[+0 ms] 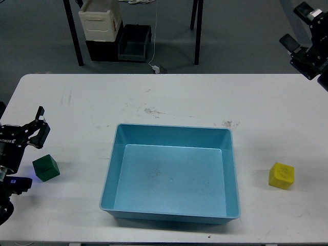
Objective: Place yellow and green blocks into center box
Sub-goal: 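Lower the right gripper onto the yellow cube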
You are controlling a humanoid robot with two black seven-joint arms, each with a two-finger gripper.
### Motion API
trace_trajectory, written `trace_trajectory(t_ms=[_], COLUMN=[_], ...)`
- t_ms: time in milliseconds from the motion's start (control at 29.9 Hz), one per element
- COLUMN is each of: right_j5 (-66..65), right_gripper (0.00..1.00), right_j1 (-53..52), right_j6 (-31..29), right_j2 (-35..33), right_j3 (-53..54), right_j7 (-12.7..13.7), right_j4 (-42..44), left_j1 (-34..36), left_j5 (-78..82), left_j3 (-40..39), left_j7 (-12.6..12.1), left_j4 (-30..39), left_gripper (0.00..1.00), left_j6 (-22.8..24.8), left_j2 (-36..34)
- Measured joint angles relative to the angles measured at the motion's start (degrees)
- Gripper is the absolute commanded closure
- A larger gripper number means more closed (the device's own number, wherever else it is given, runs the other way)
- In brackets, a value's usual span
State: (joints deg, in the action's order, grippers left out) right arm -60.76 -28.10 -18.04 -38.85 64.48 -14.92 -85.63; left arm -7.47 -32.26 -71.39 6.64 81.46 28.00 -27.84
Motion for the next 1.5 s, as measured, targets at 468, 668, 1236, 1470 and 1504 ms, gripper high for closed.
trace_trajectory(t_ms=[468,668,1236,1470,1504], right_j5=[-28.02,-53.95,-58.56,-62.88,-63.23], right_gripper=[0.01,0.01,0.01,0.03,0.03], right_j1=[-37.66,-43.45,-43.30,-41.61,-41.39], right_j6=[-9.92,-9.97,-9.96,-9.96,-9.96], right_j2=[-13.05,-13.10,-14.64,-12.23,-11.50], right_j3=[-42.81,-52.40,-70.04,-73.54,-73.82], right_j7=[-13.09,-13.10,-13.07,-13.07,-13.07], right_j4=[8.63,7.20,1.72,2.18,2.34], left_j1=[-0.09,-0.07,0.17,0.26,0.25], left_j5=[0.10,0.10,0.18,0.18,0.18], left_j3=[0.03,0.03,0.02,0.01,0.01], left_j7=[0.40,0.40,0.40,0.40,0.40], left_j4=[-0.08,-0.15,-0.76,-0.83,-0.88], left_gripper=[0.00,0.00,0.00,0.00,0.00], left_j6=[0.00,0.00,0.00,0.00,0.00], left_j2=[1.10,1.44,2.09,2.08,2.08])
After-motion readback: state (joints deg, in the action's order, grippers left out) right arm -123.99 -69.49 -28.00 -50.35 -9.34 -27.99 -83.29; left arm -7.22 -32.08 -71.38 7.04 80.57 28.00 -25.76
